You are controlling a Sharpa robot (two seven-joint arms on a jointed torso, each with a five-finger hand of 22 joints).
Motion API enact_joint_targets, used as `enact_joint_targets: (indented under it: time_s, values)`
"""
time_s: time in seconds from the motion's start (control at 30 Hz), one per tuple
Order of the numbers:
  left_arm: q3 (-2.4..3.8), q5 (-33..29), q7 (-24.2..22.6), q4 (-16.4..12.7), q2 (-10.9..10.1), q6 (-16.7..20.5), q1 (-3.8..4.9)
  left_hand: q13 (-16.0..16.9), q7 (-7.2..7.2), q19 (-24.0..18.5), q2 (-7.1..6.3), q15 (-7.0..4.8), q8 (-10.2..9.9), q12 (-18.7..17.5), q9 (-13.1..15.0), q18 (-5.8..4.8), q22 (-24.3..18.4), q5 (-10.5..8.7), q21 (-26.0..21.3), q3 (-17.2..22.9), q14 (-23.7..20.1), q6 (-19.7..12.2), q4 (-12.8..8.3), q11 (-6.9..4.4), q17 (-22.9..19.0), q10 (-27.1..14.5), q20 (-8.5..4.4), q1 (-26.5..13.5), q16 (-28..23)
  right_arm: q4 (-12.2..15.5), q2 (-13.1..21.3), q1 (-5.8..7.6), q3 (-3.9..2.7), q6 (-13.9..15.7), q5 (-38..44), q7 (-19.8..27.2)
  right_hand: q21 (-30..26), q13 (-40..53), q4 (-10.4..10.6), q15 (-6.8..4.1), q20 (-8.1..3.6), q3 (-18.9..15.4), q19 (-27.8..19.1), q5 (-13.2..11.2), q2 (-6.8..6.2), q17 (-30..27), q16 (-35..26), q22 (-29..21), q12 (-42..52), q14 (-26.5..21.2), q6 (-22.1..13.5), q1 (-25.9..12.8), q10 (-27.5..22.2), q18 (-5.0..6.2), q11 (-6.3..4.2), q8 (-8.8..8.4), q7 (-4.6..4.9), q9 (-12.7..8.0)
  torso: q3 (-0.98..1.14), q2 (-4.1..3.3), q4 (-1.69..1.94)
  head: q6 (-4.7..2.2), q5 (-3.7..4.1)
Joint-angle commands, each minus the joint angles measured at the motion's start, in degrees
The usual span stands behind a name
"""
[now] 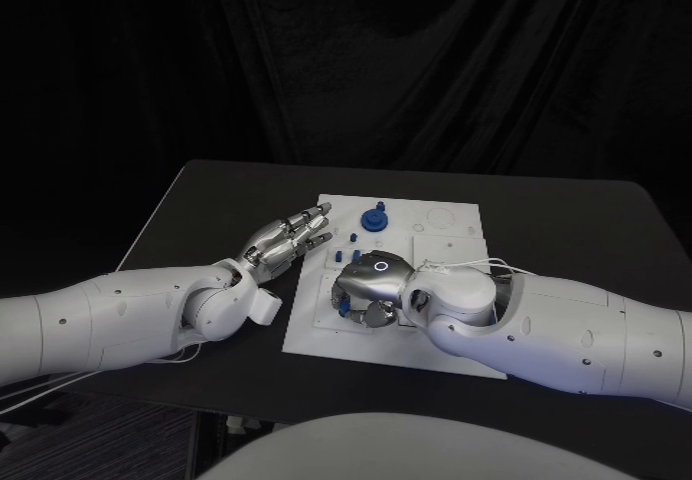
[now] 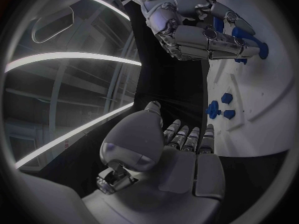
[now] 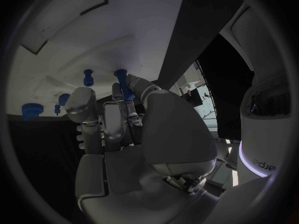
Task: Assemble the parts on the task board
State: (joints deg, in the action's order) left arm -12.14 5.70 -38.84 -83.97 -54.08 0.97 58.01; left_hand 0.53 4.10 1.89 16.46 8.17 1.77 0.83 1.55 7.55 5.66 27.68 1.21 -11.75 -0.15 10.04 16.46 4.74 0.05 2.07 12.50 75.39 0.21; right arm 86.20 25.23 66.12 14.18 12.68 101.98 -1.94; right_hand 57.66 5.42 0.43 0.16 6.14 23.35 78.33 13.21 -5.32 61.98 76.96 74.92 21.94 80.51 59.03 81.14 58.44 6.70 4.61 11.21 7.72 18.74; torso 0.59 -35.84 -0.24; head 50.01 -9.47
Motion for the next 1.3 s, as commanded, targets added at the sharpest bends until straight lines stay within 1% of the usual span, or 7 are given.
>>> enact_joint_targets:
  time_s: [0.03, 0.2, 0.37, 0.6, 0.97, 1.13, 1.3]
  values:
    - [0.04, 0.05, -5.89, -0.06, 0.06, -1.00, -0.14, -0.06, 0.15, 0.11, 0.09, 0.43, 0.25, -0.37, 0.09, 0.80, 0.08, -0.23, 0.31, 0.26, 0.16, 0.18, 0.05, -0.31, -0.05, 0.05, 0.36, -0.12, -0.20, 0.03, -0.04, -0.17, -0.03, -0.08, 0.46, -1.72, -1.13, -0.10, -0.23, 0.34, 0.09, -0.32, -0.89, -0.60, 0.23, -0.82, -0.77, 6.36, -1.07, -0.64, -1.38, -0.20, -0.55, -0.23, 0.38, -0.33, 0.33, 0.43, 0.01, 0.03, -0.04, -0.01, -0.03]
    - [0.04, 0.05, -5.88, -0.07, 0.08, -1.05, -0.15, -0.06, 0.26, 0.11, 0.09, 0.49, 0.29, -0.38, 0.11, 0.78, 0.07, -0.23, 0.31, 0.29, 0.17, 0.29, 0.04, -0.36, -0.04, 0.03, 0.39, -0.13, -0.19, 0.13, 0.13, -0.20, -0.03, -1.47, 0.46, -1.96, -7.02, -0.35, 1.22, 2.62, 1.91, -2.60, -3.97, -2.35, -1.99, -4.71, -3.21, 4.90, -4.10, -3.61, -13.71, -2.71, -8.51, 0.46, 2.98, -7.23, -0.72, -2.16, 0.03, 0.02, -0.05, -0.01, 0.05]
    - [0.04, 0.05, -5.86, -0.04, 0.10, -1.07, -0.17, -0.06, 0.45, 0.12, 0.09, 0.53, 0.36, -0.38, 0.14, 0.77, 0.09, -0.23, 0.32, 0.34, 0.16, 0.52, 0.03, -0.41, -0.04, 0.04, 0.43, -0.15, -0.20, 0.41, 0.52, -0.21, -0.03, -2.34, 0.46, -2.11, -10.44, 0.28, 3.59, 3.04, 2.77, -9.57, -5.62, -6.70, -2.50, -7.00, -4.42, 4.16, -4.38, -5.80, -24.12, -4.00, -15.11, 1.13, 3.64, -7.69, -2.81, -6.13, 0.03, 0.01, -0.05, -0.01, 0.13]
    - [0.04, 0.05, -5.81, 0.03, 0.14, -1.11, -0.19, -0.06, 0.45, 0.12, 0.09, 0.53, 0.36, -0.38, 0.14, 0.77, 0.09, -0.23, 0.32, 0.34, 0.16, 0.52, 0.03, -0.41, -0.04, 0.04, 0.43, -0.15, -0.20, 0.71, 1.11, -0.21, -0.03, -1.29, -0.03, -1.73, -11.91, 1.04, 5.63, 3.20, 2.97, -12.88, -6.07, -7.89, -2.30, -7.47, -4.59, 3.97, -3.28, -6.47, -27.28, -2.59, -16.87, 1.29, 3.86, -7.88, -2.85, -8.02, 0.04, 0.01, -0.02, -0.01, 0.17]
    - [0.04, 0.05, -5.90, -0.09, -0.04, -1.19, -0.25, -0.06, 0.54, 0.13, 0.09, 0.55, 0.38, -0.38, 0.14, 0.76, 0.12, -0.22, 0.33, 0.37, 0.18, 0.55, 0.03, -0.41, -0.04, 0.04, 0.45, -0.16, -0.19, 3.84, 4.61, 0.85, -0.28, 6.76, -2.95, 0.30, -11.83, 2.01, 7.28, 3.38, 3.09, -13.75, -5.65, -6.81, -1.64, -6.72, -3.93, 4.24, -1.25, -6.16, -21.66, -0.13, -17.60, 1.23, 3.87, -6.28, -1.77, -7.38, 0.03, 0.04, 0.01, -0.01, 0.24]
    - [0.05, 0.05, -6.70, -1.03, -0.84, -0.44, -0.27, -0.06, 0.46, 0.07, -0.07, 0.11, 0.46, -0.37, 0.15, 0.87, -0.06, -0.34, 0.29, 0.26, 0.15, 0.74, 0.07, -0.28, -0.05, 0.05, 0.18, -0.34, -0.21, 8.33, 9.36, 4.43, -0.40, 12.17, -11.38, 2.58, -6.84, 3.06, 6.69, 3.46, 3.20, -13.11, -2.91, -2.94, -0.33, -2.35, -1.08, 5.62, 1.62, -3.22, -18.18, 1.97, -15.61, 0.47, 3.80, -5.21, 0.08, -7.27, 0.01, 0.00, 0.05, -0.01, 0.93]
    - [0.06, 0.05, -7.86, -1.66, -1.81, 0.55, -0.26, -0.03, -0.86, -0.12, -0.87, -0.89, 0.52, -0.35, 0.10, 1.13, -0.44, -0.43, 0.17, -0.28, 0.15, 0.64, -0.12, -1.21, -0.05, 0.20, -0.57, -0.35, -0.21, 11.53, 15.38, 9.55, -0.28, 12.47, -27.90, 6.49, -0.09, 6.53, 5.61, 1.05, 1.21, -10.57, 0.35, 1.96, 1.85, 1.95, 1.45, 7.11, 9.78, -0.21, -13.03, 3.98, -6.55, -0.53, 1.12, -3.24, 2.34, -7.20, -0.12, 0.04, 0.07, -0.01, 2.30]
